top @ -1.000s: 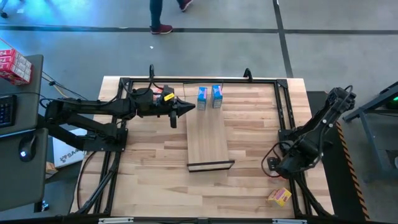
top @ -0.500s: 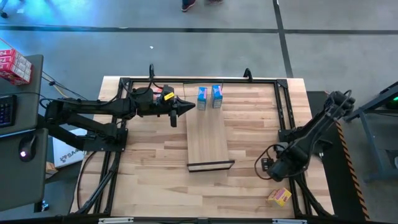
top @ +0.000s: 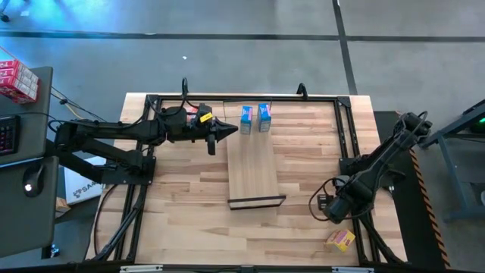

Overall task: Stack cereal on shelf
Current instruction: Put the bottom orange cereal box on the shelf

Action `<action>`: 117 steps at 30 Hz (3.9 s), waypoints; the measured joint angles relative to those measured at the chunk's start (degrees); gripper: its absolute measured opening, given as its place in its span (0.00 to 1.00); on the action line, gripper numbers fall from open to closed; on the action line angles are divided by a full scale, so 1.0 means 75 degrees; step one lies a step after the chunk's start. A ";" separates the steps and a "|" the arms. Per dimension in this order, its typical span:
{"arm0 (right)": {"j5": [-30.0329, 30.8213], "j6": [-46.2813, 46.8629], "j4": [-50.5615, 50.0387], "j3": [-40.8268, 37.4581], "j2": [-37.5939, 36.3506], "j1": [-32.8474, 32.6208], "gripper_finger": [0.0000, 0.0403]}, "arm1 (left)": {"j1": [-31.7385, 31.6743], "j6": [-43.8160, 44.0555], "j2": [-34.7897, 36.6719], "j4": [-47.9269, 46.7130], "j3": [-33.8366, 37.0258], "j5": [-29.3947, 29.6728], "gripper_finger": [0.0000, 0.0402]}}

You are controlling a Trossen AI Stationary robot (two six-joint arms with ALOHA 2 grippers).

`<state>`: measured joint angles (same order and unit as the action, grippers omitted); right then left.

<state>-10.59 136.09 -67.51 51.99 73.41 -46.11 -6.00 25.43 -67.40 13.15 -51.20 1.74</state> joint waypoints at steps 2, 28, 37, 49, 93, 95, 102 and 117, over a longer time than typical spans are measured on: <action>0.0013 0.0020 -0.0042 0.0000 -0.0097 0.0000 0.47 | 0.0000 -0.0003 -0.0003 0.0000 0.0000 0.0000 0.00; 0.4316 -0.5325 -0.1347 0.4134 -0.0890 0.4041 0.25 | -0.0764 -0.0606 0.2473 -0.0005 0.0006 -0.0143 0.00; 0.2734 -0.8399 0.0064 0.4176 0.1179 0.6694 0.25 | -0.0749 -0.0478 0.2474 -0.0325 0.0006 -0.0146 0.00; 0.2232 -0.9611 0.0792 0.4176 0.2581 0.7940 0.25 | -0.0746 -0.0472 0.2474 -0.0408 0.0006 -0.0146 0.00; 0.1795 -0.9869 0.1313 0.4030 0.2614 0.7944 0.48 | -0.0746 -0.0411 0.2474 -0.0408 0.0003 0.0061 0.00; 0.1737 -0.9752 0.1418 0.4030 0.2614 0.7944 0.48 | -0.0746 -0.0408 0.2474 -0.0408 0.0003 0.0061 0.00; 0.1463 -0.9364 0.1738 0.4030 0.2614 0.7944 0.48 | -0.0746 -0.0411 0.2474 -0.0411 0.0000 0.0061 0.00; 0.1305 -0.9942 0.1589 0.4030 0.2586 0.8216 0.48 | -0.0746 -0.0411 0.2474 -0.0414 0.0000 0.0061 0.00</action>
<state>-0.80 61.53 -55.60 82.21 92.80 15.51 -11.60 22.35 -48.84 10.04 -51.20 2.20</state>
